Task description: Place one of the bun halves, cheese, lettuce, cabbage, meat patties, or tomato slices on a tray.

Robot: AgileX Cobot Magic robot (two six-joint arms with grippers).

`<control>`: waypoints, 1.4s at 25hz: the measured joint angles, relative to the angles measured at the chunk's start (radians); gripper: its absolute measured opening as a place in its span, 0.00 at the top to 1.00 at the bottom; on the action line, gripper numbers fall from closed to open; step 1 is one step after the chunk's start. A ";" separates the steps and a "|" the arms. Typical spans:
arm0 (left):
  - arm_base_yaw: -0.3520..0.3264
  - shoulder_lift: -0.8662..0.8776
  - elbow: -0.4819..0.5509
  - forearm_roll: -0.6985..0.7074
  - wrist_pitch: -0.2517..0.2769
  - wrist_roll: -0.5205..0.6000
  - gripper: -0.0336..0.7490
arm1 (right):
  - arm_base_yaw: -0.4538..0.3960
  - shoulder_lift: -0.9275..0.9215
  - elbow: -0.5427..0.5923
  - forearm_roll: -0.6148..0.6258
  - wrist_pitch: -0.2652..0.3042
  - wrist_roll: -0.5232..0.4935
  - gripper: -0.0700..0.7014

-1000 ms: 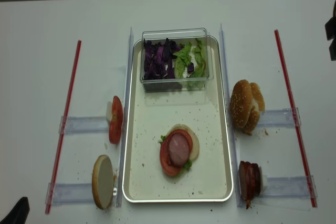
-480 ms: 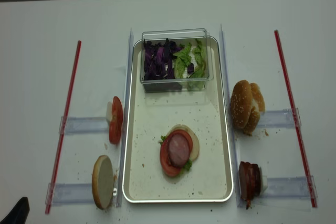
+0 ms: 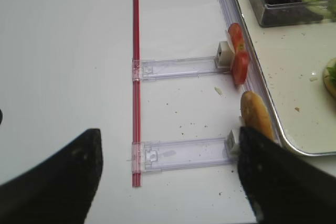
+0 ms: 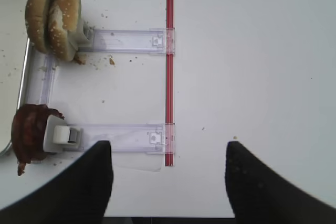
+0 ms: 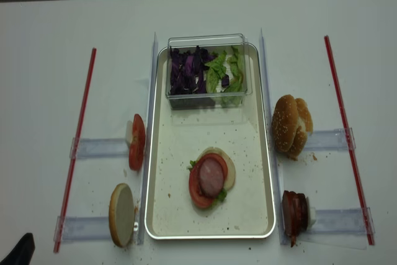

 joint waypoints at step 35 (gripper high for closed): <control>0.000 0.000 0.000 0.000 0.000 0.000 0.33 | 0.035 -0.427 0.151 -0.044 -0.063 0.101 0.28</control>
